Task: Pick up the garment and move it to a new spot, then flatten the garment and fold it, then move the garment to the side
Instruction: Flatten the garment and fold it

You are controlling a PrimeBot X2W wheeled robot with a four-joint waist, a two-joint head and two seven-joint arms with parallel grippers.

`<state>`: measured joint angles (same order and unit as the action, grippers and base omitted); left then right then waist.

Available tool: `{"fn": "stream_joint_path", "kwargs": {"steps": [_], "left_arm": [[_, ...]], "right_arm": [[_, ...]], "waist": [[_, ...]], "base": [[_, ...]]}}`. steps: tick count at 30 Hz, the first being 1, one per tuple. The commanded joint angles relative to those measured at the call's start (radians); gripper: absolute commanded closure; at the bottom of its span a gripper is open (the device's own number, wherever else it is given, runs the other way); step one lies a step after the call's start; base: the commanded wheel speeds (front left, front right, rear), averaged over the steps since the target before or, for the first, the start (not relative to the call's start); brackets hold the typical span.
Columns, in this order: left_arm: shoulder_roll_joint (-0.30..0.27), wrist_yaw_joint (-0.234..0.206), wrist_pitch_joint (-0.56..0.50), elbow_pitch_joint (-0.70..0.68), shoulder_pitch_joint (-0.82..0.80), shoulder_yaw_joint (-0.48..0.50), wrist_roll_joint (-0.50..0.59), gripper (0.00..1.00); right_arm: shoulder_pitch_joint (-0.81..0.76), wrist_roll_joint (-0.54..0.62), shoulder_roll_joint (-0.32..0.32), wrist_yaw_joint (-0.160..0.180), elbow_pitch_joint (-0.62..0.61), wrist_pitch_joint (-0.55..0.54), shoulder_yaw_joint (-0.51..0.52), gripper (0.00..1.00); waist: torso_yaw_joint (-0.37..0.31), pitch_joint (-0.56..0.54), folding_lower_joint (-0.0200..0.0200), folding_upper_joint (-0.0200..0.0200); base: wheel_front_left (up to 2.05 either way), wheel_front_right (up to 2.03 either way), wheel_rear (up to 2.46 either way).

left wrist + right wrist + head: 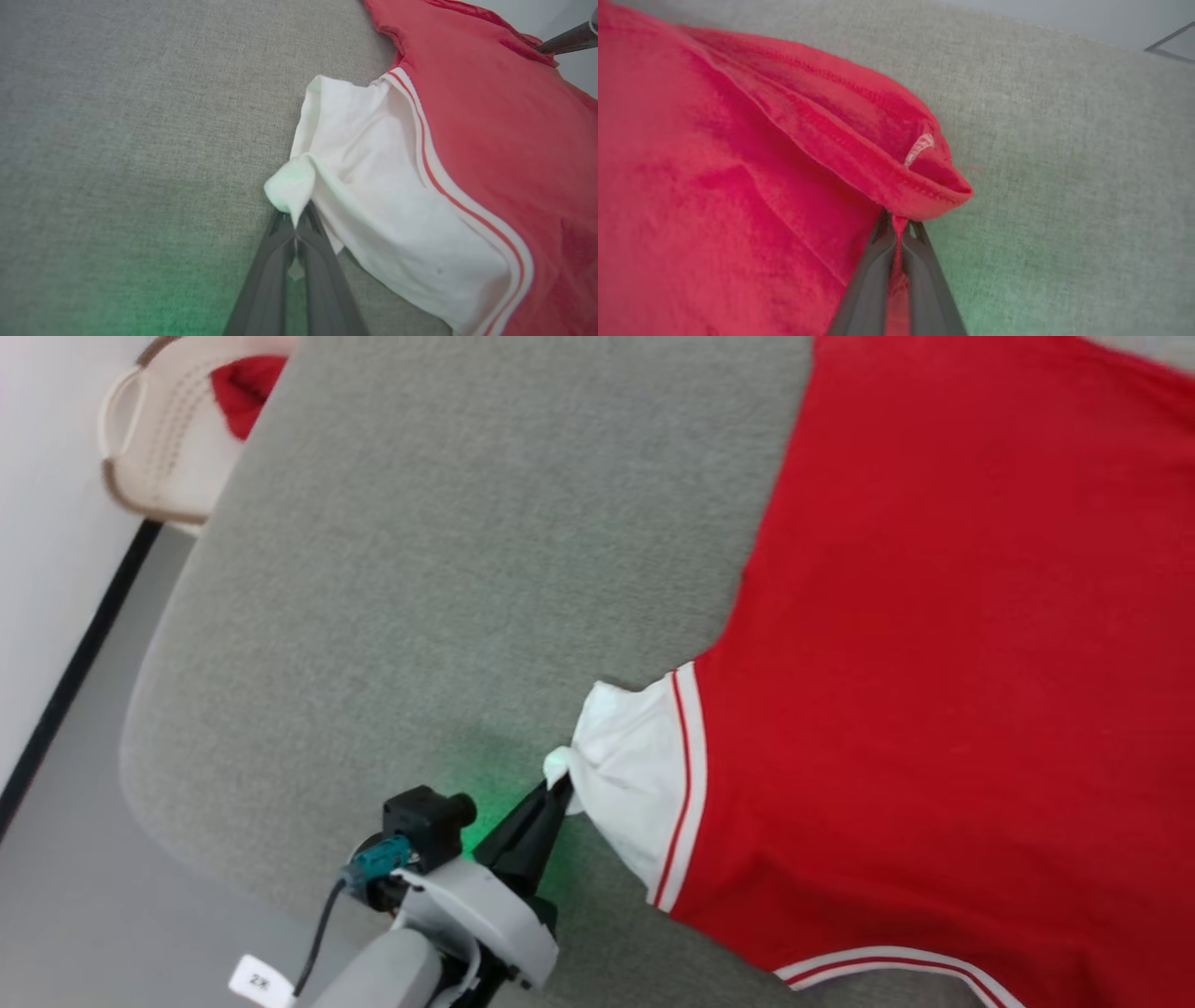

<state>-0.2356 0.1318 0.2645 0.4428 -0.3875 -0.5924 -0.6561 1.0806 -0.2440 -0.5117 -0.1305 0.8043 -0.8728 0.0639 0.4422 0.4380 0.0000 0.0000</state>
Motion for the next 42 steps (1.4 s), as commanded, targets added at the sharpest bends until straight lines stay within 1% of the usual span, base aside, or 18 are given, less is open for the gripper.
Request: {"fn": "stream_joint_path", "kwargs": {"steps": [1,7,11,14,17,20,26,29,30,31,33,36,37,38,39,42], "left_arm": [[-0.014,-0.003,-0.002,0.003,0.018,0.010,0.011,1.00],[-0.049,-0.008,-0.002,-0.011,0.054,0.042,0.017,1.00],[-0.075,-0.016,-0.002,-0.023,0.078,0.052,0.017,1.00],[-0.095,-0.023,-0.007,-0.037,0.096,0.058,0.011,1.00],[-0.112,-0.034,-0.014,-0.055,0.109,0.065,0.006,1.00],[-0.127,-0.043,-0.020,-0.072,0.124,0.069,0.002,1.00],[-0.150,-0.059,-0.029,-0.102,0.149,0.081,-0.010,1.00],[-0.157,-0.064,-0.031,-0.113,0.155,0.084,-0.015,1.00],[-0.164,-0.068,-0.033,-0.119,0.164,0.087,-0.015,1.00],[-0.164,-0.068,-0.033,-0.119,0.164,0.087,-0.015,1.00],[-0.167,-0.069,-0.035,-0.123,0.169,0.088,-0.019,1.00],[-0.169,-0.069,-0.034,-0.127,0.168,0.087,-0.020,1.00],[-0.169,-0.067,-0.034,-0.126,0.168,0.086,-0.022,1.00],[-0.169,-0.067,-0.034,-0.125,0.168,0.086,-0.023,1.00],[-0.170,-0.067,-0.033,-0.124,0.169,0.086,-0.024,1.00],[-0.172,-0.068,-0.031,-0.124,0.175,0.085,-0.026,1.00]], "right_arm": [[-0.050,-0.043,-0.010,0.000,-0.038,-0.014,-0.029,1.00],[-0.227,-0.195,-0.057,0.000,-0.228,-0.057,-0.091,1.00],[-0.368,-0.279,-0.089,0.000,-0.349,-0.072,-0.063,1.00],[-0.487,-0.317,-0.086,0.000,-0.438,-0.088,-0.023,1.00],[-0.613,-0.337,-0.066,0.000,-0.533,-0.104,0.031,1.00],[-0.739,-0.342,-0.031,0.000,-0.621,-0.114,0.099,1.00],[-0.957,-0.322,0.073,0.000,-0.775,-0.117,0.200,1.00],[-1.008,-0.313,0.105,0.000,-0.809,-0.114,0.219,1.00],[-1.047,-0.311,0.142,0.000,-0.836,-0.112,0.230,1.00],[-1.047,-0.311,0.142,0.000,-0.836,-0.112,0.230,1.00],[-1.075,-0.304,0.168,0.000,-0.848,-0.103,0.233,1.00],[-1.094,-0.288,0.189,0.000,-0.853,-0.066,0.229,1.00],[-1.096,-0.286,0.194,0.000,-0.852,-0.050,0.225,0.75],[-1.101,-0.285,0.198,0.000,-0.851,-0.036,0.219,0.13],[-1.108,-0.286,0.199,0.000,-0.849,-0.026,0.215,0.00],[-1.124,-0.291,0.195,0.000,-0.863,-0.011,0.206,0.00]], "waist": [[-0.064,-0.054,0.0000,0.0000],[-0.143,-0.107,0.0000,0.0000],[-0.189,-0.135,0.0000,0.0000],[-0.221,-0.156,0.0000,0.0000],[-0.247,-0.173,0.0000,0.0000],[-0.266,-0.190,0.0000,0.0000],[-0.299,-0.212,0.0000,0.0000],[-0.308,-0.216,0.0000,0.0000],[-0.318,-0.219,0.0000,0.0000],[-0.318,-0.219,0.0000,0.0000],[-0.327,-0.220,0.0000,0.0000],[-0.336,-0.222,0.0000,0.0000],[-0.338,-0.223,0.0000,0.0000],[-0.340,-0.224,0.0000,0.0000],[-0.342,-0.226,0.0000,0.0000],[-0.348,-0.232,0.0000,0.0000]], "base": [[0.00,0.00,0.00],[0.00,0.00,0.00],[0.00,0.00,0.00],[0.00,0.00,0.00],[0.00,0.00,0.00],[0.00,0.00,0.00],[0.00,0.00,0.00],[0.00,0.00,0.00],[0.00,0.00,0.00],[0.00,0.00,0.00],[0.00,0.00,0.00],[0.00,0.00,0.00],[0.00,0.00,0.00],[0.00,0.00,0.00],[0.00,0.00,0.00],[0.00,0.00,0.00]]}}
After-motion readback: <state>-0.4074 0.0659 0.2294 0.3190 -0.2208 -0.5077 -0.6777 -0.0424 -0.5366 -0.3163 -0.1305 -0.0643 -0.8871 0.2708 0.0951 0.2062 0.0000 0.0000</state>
